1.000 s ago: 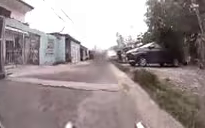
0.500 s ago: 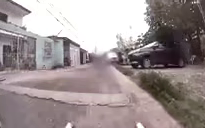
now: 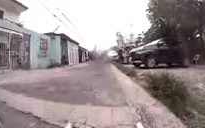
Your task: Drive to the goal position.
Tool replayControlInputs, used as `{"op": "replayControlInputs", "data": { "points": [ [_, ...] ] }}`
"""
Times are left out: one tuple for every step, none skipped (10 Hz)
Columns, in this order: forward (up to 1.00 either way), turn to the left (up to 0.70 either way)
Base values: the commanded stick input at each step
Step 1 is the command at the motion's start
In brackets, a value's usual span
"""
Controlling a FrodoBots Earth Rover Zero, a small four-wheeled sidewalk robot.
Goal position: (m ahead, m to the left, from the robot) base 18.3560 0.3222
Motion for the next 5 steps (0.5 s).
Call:
{"op": "replayControlInputs", "data": {
  "points": [
    [0.86, 0.03],
    [0.32, 0.03],
    [0.14, 0.01],
    [0.09, 0.01],
    [0.11, 0.01]
  ]
}}
